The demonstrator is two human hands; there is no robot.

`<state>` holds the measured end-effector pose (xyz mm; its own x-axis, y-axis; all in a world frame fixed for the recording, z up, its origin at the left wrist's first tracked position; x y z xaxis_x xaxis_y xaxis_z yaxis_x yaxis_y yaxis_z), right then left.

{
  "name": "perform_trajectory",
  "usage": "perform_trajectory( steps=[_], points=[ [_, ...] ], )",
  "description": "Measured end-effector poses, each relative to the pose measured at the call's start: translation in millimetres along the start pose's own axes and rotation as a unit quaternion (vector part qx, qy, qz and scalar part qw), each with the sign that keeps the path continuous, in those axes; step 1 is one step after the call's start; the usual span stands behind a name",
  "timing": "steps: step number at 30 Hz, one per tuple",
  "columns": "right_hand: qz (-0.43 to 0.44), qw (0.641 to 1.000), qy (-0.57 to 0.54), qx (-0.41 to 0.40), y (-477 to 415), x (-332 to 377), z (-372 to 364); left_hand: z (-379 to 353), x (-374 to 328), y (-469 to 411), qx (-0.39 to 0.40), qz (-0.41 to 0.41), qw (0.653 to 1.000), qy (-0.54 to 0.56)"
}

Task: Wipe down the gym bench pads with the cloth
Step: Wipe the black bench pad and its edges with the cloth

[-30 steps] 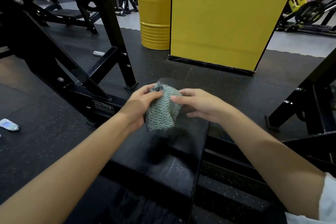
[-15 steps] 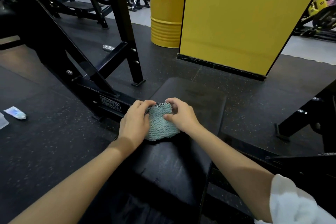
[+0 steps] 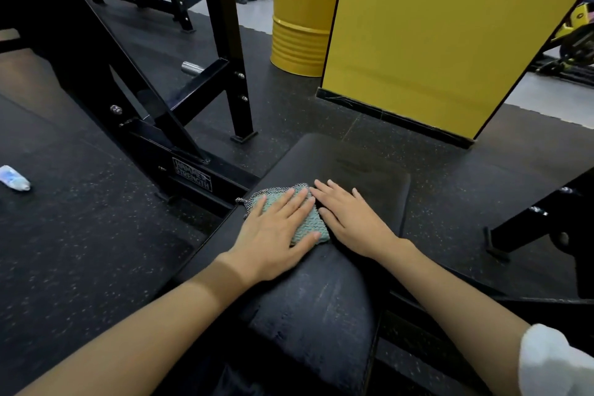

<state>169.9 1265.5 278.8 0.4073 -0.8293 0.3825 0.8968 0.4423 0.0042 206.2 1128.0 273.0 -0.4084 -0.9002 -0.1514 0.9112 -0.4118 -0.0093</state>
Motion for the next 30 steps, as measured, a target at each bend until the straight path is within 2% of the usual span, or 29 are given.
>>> perform_trajectory(
  steps=[13, 22, 30],
  points=[
    [-0.020, 0.999, 0.021, 0.041, -1.7, -2.3, -6.0, 1.3, 43.3, -72.9, 0.005, 0.045, 0.999, -0.007],
    [-0.037, 0.998, 0.051, 0.022, -4.1, 0.0, -13.5, 1.4, 58.2, -129.0, 0.002, 0.070, 0.995, 0.070],
    [-0.032, 0.998, 0.043, 0.023, -4.3, -1.6, -13.7, 2.3, 67.4, -155.2, 0.032, 0.088, 0.985, 0.141]
  ],
)
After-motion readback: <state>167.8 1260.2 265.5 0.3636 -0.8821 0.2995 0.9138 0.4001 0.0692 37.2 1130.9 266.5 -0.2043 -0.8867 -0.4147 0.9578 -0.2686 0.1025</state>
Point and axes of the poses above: each hand's wrist, its own y-axis away from the middle knuckle, its own z-axis out of the back of the hand, x = y × z, the point moved 6 cm from there along -y, towards the middle knuckle, and after that the axes turned 5 degrees about -y, right-handed, at the moved point
